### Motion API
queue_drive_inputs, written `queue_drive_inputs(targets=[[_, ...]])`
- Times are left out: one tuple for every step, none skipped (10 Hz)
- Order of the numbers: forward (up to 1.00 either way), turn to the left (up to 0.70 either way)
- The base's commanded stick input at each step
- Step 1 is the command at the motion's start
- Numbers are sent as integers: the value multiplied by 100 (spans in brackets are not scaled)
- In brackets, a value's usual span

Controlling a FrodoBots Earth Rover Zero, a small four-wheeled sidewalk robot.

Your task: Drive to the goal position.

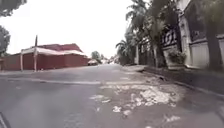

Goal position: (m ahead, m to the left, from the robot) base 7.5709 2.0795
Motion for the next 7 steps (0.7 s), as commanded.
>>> queue_drive_inputs(targets=[[100, 0], [100, 0], [100, 0], [100, 0], [100, 0], [100, 0], [100, 0]])
